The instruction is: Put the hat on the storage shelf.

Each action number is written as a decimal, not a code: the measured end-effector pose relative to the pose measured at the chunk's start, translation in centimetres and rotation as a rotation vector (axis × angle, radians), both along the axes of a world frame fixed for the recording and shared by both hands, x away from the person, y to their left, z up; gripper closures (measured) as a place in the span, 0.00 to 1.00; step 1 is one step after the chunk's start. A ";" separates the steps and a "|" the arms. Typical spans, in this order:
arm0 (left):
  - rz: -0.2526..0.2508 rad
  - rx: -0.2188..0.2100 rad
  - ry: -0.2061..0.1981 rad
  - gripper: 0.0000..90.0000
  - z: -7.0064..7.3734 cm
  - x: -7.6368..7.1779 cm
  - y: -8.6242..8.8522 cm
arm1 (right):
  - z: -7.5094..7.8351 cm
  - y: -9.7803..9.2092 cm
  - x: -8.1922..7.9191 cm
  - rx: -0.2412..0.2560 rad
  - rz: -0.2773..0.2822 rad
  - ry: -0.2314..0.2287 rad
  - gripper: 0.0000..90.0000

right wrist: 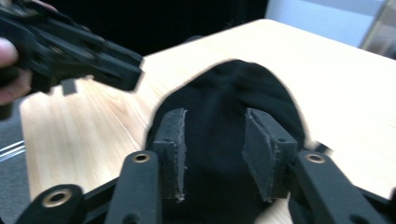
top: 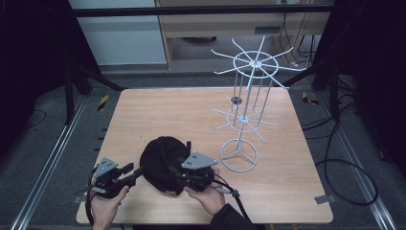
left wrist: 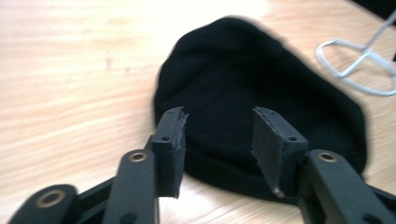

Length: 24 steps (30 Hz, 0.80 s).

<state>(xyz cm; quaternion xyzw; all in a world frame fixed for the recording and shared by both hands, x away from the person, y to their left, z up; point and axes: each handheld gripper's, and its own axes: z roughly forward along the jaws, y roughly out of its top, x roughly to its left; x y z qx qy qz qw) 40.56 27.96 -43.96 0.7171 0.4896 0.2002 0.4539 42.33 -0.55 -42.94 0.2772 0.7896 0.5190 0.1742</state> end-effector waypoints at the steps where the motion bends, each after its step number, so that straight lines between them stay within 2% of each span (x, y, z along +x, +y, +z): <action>1: -0.022 0.002 -0.004 0.54 0.4 0.1 -0.8 | -0.1 -1.7 -0.2 -0.004 -0.027 0.006 0.60; 2: -0.022 0.002 -0.004 0.52 0.4 0.1 -0.8 | -0.1 -1.7 -0.2 -0.004 -0.027 0.006 0.60; 3: -0.039 -0.003 -0.007 0.50 0.7 0.2 -1.7 | -0.5 -3.6 -0.6 -0.012 -0.048 0.014 0.57; 5: -0.045 -0.002 -0.007 0.49 0.8 0.3 -2.1 | -0.6 -4.2 -0.8 -0.019 -0.052 0.016 0.57; 6: -0.047 -0.001 -0.008 0.47 0.9 0.4 -2.5 | -0.9 -5.0 -1.1 -0.029 -0.063 0.014 0.56; 7: -0.048 -0.007 -0.003 0.45 1.1 0.7 -3.0 | -1.4 -6.8 -1.6 -0.039 -0.089 0.010 0.54; 8: -0.048 -0.007 -0.003 0.43 1.1 0.7 -3.0 | -1.4 -6.8 -1.6 -0.039 -0.089 0.010 0.54; 9: -0.045 -0.009 0.003 0.42 1.2 1.0 -3.7 | -1.7 -8.6 -2.0 -0.041 -0.121 0.019 0.52; 10: -0.045 -0.009 0.003 0.41 1.2 1.0 -3.7 | -1.7 -8.6 -2.0 -0.041 -0.121 0.019 0.52; 11: -0.043 -0.009 0.004 0.41 1.3 1.3 -4.3 | -1.9 -10.0 -2.3 -0.034 -0.142 0.026 0.50; 14: -0.029 -0.001 0.011 0.39 1.4 1.8 -5.0 | -2.0 -11.6 -2.7 -0.028 -0.170 0.032 0.48; 15: -0.022 0.003 0.016 0.37 1.4 2.0 -5.3 | -2.1 -13.3 -3.1 -0.021 -0.203 0.034 0.46; 16: -0.015 0.008 0.020 0.37 1.4 2.2 -5.6 | -2.1 -13.3 -3.1 -0.021 -0.203 0.034 0.46; 17: -0.006 0.016 0.033 0.35 1.4 2.8 -6.2 | -2.2 -14.4 -3.4 -0.017 -0.228 0.035 0.45; 18: -0.006 0.016 0.033 0.35 1.4 2.8 -6.2 | -2.2 -14.4 -3.4 -0.017 -0.228 0.035 0.45; 19: 0.001 0.021 0.038 0.34 1.3 3.1 -6.6 | -2.4 -15.8 -3.6 -0.023 -0.264 0.038 0.43; 20: 0.005 0.025 0.041 0.34 1.2 3.2 -6.8 | -2.4 -15.8 -3.6 -0.023 -0.264 0.038 0.43; 21: 0.016 0.037 0.047 0.34 1.1 3.5 -7.2 | -2.6 -17.0 -3.7 -0.028 -0.302 0.045 0.43; 23: 0.029 0.058 0.055 0.34 0.8 4.0 -7.5 | -2.6 -17.4 -3.7 -0.031 -0.316 0.048 0.42; 24: 0.053 0.066 0.075 0.34 0.4 4.6 -7.8 | -2.8 -18.5 -3.6 -0.035 -0.358 0.054 0.42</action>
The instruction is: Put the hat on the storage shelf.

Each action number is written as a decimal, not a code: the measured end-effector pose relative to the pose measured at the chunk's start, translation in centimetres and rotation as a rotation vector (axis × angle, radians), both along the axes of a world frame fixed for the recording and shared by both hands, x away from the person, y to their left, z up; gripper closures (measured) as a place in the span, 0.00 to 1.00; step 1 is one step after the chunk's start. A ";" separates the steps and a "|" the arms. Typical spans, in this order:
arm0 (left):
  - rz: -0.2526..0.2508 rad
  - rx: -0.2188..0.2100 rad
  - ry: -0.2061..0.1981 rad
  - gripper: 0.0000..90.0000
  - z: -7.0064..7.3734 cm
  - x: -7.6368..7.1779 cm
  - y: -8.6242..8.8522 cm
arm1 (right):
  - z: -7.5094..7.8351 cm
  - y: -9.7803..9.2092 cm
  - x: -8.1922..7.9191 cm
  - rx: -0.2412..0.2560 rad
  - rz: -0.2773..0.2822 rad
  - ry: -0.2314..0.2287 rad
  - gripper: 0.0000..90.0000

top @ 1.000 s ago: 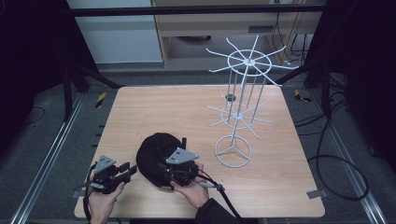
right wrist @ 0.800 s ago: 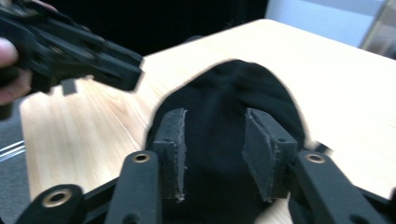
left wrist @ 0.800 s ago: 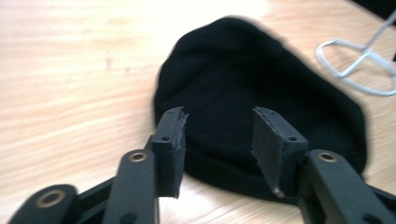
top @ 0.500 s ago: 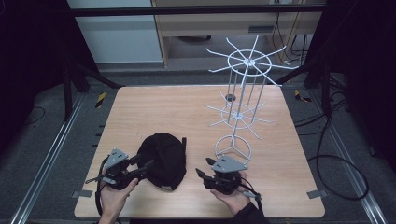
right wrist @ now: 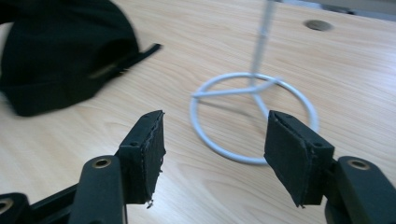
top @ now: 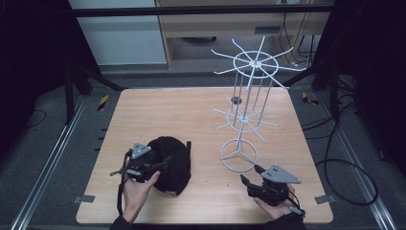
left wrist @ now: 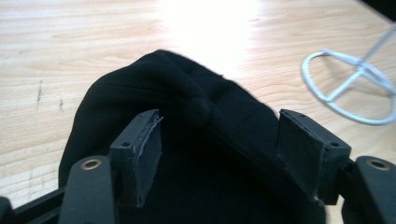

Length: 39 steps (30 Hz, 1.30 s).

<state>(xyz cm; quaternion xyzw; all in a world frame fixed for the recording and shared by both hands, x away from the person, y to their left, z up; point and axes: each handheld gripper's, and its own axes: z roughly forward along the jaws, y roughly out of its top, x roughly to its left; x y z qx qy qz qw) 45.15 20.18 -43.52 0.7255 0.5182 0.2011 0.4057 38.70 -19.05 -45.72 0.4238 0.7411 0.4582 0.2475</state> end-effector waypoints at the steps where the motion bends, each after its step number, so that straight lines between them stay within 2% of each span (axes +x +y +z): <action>1: 0.008 0.005 0.011 0.35 -0.2 0.3 -0.1 | 0.0 -0.3 0.0 0.002 -0.011 0.000 0.41; 4: 0.017 0.005 0.031 0.36 -0.7 0.8 -0.2 | 0.0 -1.1 0.2 0.003 -0.035 -0.002 0.41; 6: 0.014 0.013 0.063 0.39 -1.2 1.2 -0.2 | -0.1 -1.7 0.4 0.006 -0.061 -0.003 0.40; 7: 0.016 0.022 0.085 0.45 -1.7 1.5 -0.1 | -0.2 -2.4 0.7 0.005 -0.083 0.002 0.40; 9: 0.018 0.020 0.096 0.48 -2.0 1.7 -0.1 | -0.3 -2.6 0.9 0.003 -0.089 0.003 0.40; 10: 0.018 0.019 0.106 0.53 -2.2 1.8 0.0 | -0.4 -2.8 1.0 0.002 -0.098 0.006 0.41; 11: 0.018 0.020 0.110 0.67 -2.3 1.8 0.1 | -0.6 -3.3 1.2 0.001 -0.110 0.009 0.41; 12: 0.026 0.030 0.104 0.72 -2.2 1.7 0.4 | -0.6 -3.5 1.3 -0.001 -0.113 0.009 0.41; 15: 0.032 0.022 0.092 0.86 -1.9 1.6 0.9 | -0.6 -3.9 1.4 0.003 -0.125 0.010 0.41; 16: 0.034 0.016 0.082 0.86 -1.6 1.4 1.2 | -0.6 -4.1 1.5 0.005 -0.130 0.010 0.41; 17: 0.030 -0.006 0.057 0.92 -1.0 1.1 1.8 | -0.7 -4.6 1.7 0.002 -0.146 0.010 0.41; 19: 0.007 -0.017 0.010 0.92 -0.3 0.6 2.3 | -0.9 -5.2 1.9 -0.002 -0.162 0.012 0.41; 20: 0.007 -0.017 0.010 0.93 -0.3 0.6 2.3 | -0.9 -5.2 1.9 -0.002 -0.162 0.012 0.41; 21: -0.007 -0.023 -0.015 0.93 0.2 0.2 2.6 | -1.0 -5.5 2.0 -0.007 -0.170 0.008 0.41; 22: -0.031 -0.048 -0.055 0.93 1.0 -0.3 2.9 | -1.2 -6.0 2.1 -0.003 -0.187 0.012 0.41; 23: -0.031 -0.048 -0.055 0.93 1.0 -0.3 2.9 | -1.2 -6.0 2.1 -0.003 -0.187 0.012 0.41; 24: -0.042 -0.058 -0.079 0.93 1.5 -0.6 3.0 | -1.2 -6.3 2.2 -0.009 -0.194 0.008 0.41; 25: -0.078 -0.080 -0.139 0.93 2.5 -1.1 3.3 | -1.3 -6.8 2.2 -0.007 -0.211 0.008 0.41; 27: -0.100 -0.109 -0.190 0.93 3.6 -1.7 3.4 | -1.5 -7.2 2.3 -0.013 -0.224 0.005 0.41; 28: -0.100 -0.109 -0.190 0.93 3.6 -1.7 3.4 | -1.5 -7.4 2.3 -0.011 -0.230 0.007 0.41; 33: -0.172 -0.214 -0.313 0.93 6.6 -3.0 4.1 | -1.7 -7.8 2.5 -0.017 -0.240 0.002 0.40; 36: -0.197 -0.248 -0.377 0.93 8.1 -3.6 4.2 | -1.8 -7.8 2.7 -0.018 -0.241 0.001 0.39; 37: -0.219 -0.273 -0.421 0.93 9.3 -4.0 4.3 | -1.8 -7.8 2.7 -0.021 -0.244 0.000 0.39; 38: -0.227 -0.292 -0.441 0.93 9.9 -4.2 4.3 | -1.8 -7.8 2.8 -0.023 -0.244 -0.002 0.38; 39: -0.227 -0.292 -0.441 0.93 9.9 -4.2 4.3 | -1.8 -7.8 2.8 -0.023 -0.244 -0.002 0.38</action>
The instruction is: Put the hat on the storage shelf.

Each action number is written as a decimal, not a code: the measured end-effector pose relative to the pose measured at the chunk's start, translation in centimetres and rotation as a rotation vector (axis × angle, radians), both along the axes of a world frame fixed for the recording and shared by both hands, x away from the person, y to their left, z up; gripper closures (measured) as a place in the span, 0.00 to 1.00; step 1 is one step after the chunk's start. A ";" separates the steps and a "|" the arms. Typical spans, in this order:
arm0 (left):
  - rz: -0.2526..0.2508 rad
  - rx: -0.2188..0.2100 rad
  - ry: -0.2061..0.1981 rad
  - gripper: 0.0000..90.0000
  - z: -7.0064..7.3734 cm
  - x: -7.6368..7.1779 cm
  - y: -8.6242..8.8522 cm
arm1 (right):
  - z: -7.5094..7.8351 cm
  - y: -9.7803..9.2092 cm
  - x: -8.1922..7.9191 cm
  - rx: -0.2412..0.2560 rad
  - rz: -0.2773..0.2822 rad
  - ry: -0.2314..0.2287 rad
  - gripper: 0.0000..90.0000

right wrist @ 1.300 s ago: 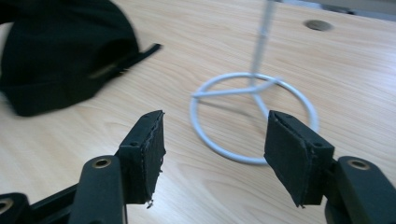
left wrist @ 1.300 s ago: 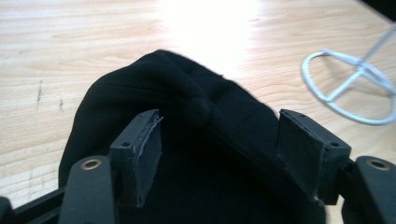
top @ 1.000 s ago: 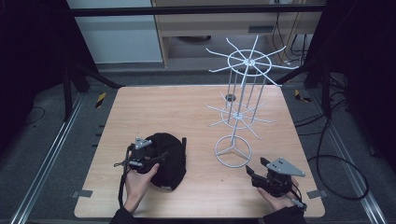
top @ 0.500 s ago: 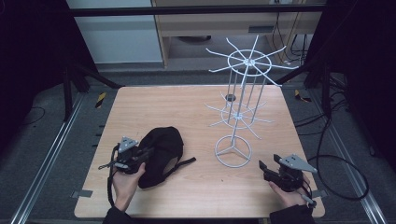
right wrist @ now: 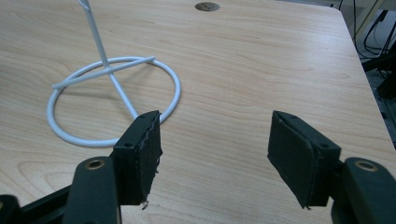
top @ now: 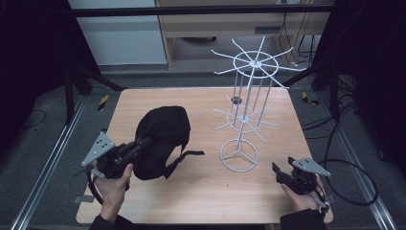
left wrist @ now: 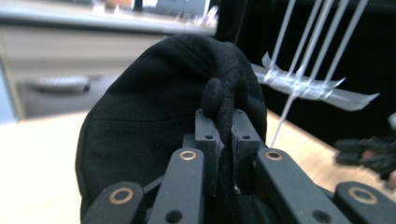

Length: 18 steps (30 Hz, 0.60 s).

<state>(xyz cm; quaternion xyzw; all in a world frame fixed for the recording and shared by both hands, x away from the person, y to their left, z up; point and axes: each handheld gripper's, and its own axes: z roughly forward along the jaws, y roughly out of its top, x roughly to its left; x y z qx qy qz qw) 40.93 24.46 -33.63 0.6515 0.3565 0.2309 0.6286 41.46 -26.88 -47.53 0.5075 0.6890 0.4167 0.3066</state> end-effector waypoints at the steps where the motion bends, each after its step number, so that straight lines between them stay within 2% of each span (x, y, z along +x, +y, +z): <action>1: -0.010 -0.021 -0.021 0.93 0.6 -0.2 0.0 | 0.0 0.0 0.0 -0.003 0.000 -0.003 0.38; 3: -0.031 -0.064 -0.064 0.93 1.8 -0.5 0.0 | -0.1 0.0 0.1 -0.009 -0.003 -0.006 0.38; 6: -0.048 -0.101 -0.108 0.93 3.1 -0.7 -0.2 | -0.1 0.1 0.1 -0.013 0.000 -0.010 0.37; 7: -0.058 -0.117 -0.135 0.94 3.9 -0.8 -0.5 | -0.1 0.1 0.1 -0.015 0.000 -0.011 0.37; 8: -0.058 -0.117 -0.135 0.94 3.9 -0.8 -0.5 | -0.1 0.1 0.1 -0.017 0.001 -0.012 0.37; 11: -0.078 -0.141 -0.189 0.94 5.5 -0.8 -1.2 | -0.1 0.1 0.1 -0.018 0.004 -0.014 0.37; 12: -0.078 -0.141 -0.189 0.94 5.5 -0.8 -1.2 | -0.1 0.1 0.1 -0.018 0.004 -0.014 0.37; 14: -0.089 -0.151 -0.216 0.94 6.4 -0.9 -1.6 | -0.1 0.1 0.1 -0.019 0.005 -0.016 0.37; 15: -0.097 -0.159 -0.237 0.94 7.2 -0.9 -1.9 | -0.1 0.1 0.2 -0.020 0.005 -0.016 0.37; 16: -0.097 -0.159 -0.237 0.94 7.2 -0.9 -1.9 | -0.1 0.1 0.2 -0.020 0.005 -0.015 0.37; 18: -0.113 -0.173 -0.266 0.94 8.4 -1.1 -2.4 | -0.1 0.1 0.2 -0.022 0.003 -0.015 0.37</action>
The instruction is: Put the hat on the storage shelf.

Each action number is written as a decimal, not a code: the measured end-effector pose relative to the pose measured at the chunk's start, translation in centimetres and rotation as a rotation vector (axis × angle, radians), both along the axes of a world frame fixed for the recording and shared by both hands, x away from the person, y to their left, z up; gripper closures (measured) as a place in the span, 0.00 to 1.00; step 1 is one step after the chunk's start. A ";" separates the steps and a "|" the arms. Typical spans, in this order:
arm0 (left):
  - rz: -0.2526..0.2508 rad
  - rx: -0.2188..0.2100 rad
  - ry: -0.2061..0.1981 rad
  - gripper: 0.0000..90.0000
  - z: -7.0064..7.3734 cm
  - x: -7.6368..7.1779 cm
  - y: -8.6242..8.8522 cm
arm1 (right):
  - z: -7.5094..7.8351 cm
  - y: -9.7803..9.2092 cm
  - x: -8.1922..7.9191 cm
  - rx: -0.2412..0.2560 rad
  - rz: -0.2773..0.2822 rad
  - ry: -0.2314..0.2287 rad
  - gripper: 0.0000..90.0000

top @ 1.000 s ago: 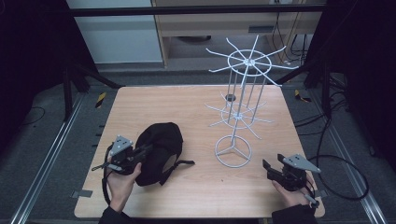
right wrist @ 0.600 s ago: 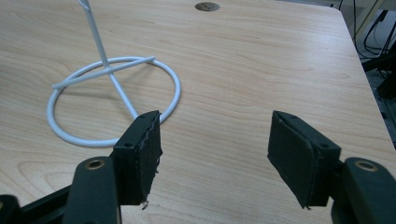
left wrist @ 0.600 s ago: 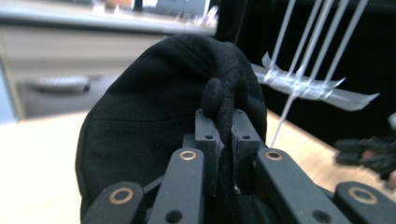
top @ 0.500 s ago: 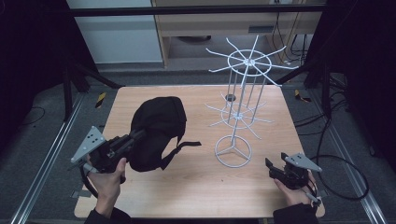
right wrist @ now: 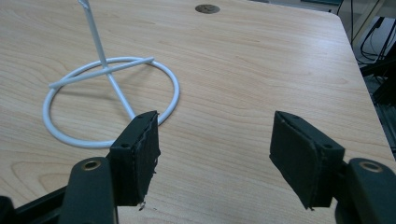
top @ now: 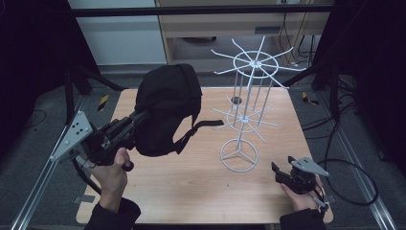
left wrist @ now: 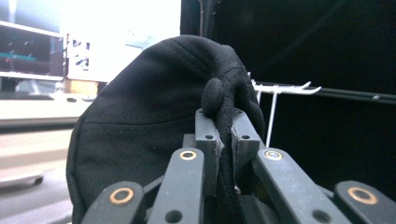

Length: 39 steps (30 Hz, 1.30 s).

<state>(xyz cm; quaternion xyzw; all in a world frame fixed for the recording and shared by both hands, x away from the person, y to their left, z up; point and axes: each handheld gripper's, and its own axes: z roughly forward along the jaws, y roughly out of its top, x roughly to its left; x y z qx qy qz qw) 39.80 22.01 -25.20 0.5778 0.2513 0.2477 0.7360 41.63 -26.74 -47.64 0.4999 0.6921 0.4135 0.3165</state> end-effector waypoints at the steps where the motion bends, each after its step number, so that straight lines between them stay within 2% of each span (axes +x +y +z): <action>1: 0.000 0.000 0.000 0.94 0.0 0.0 0.0 | 0.0 0.0 0.0 0.000 0.000 0.000 0.37; 4: -0.023 -0.015 -0.035 0.94 1.3 -0.4 -0.9 | 0.0 0.0 0.0 0.001 0.000 0.000 0.37; 8: -0.060 -0.028 -0.048 0.94 2.0 -0.3 -1.9 | 0.0 0.0 0.0 -0.001 0.001 -0.001 0.36; 11: -0.071 -0.022 -0.051 0.94 2.2 -0.2 -2.5 | 0.0 0.0 0.0 0.000 0.003 -0.002 0.36; 15: -0.088 0.002 -0.034 0.93 2.3 0.6 -3.8 | 0.0 0.0 0.0 0.000 0.004 -0.001 0.36; 16: -0.099 0.013 -0.012 0.93 2.1 1.3 -4.4 | 0.0 0.0 0.0 -0.001 0.005 0.000 0.36; 17: -0.099 0.013 -0.012 0.93 2.1 1.3 -4.4 | 0.0 0.0 0.0 -0.001 0.005 0.000 0.36; 18: -0.114 0.019 0.015 0.93 1.7 2.0 -4.9 | 0.0 0.1 0.0 0.001 0.007 -0.001 0.36; 20: -0.120 0.023 0.028 0.93 1.5 2.3 -5.2 | 0.0 0.1 0.0 0.000 0.008 0.000 0.36; 21: -0.126 0.035 0.050 0.93 1.0 2.7 -5.6 | 0.0 0.1 0.0 -0.002 0.009 -0.001 0.36; 24: -0.121 0.054 0.062 0.92 0.5 3.0 -5.9 | 0.0 0.1 0.0 0.001 0.010 0.001 0.36; 26: -0.115 0.065 0.085 0.90 -0.1 3.3 -6.1 | -0.1 0.1 0.0 -0.003 0.013 0.001 0.36; 31: -0.081 0.116 0.115 0.86 -1.5 3.7 -6.3 | -0.1 0.2 0.1 -0.006 0.014 0.009 0.36; 35: -0.076 0.130 0.131 0.84 -2.0 4.0 -6.3 | -0.2 0.2 0.1 -0.005 0.014 0.011 0.35; 38: -0.063 0.146 0.133 0.74 -2.4 4.0 -6.3 | -0.2 0.2 0.1 -0.009 0.015 0.009 0.35; 39: -0.051 0.164 0.135 0.70 -2.8 4.0 -6.2 | -0.2 0.2 0.1 -0.012 0.016 0.010 0.35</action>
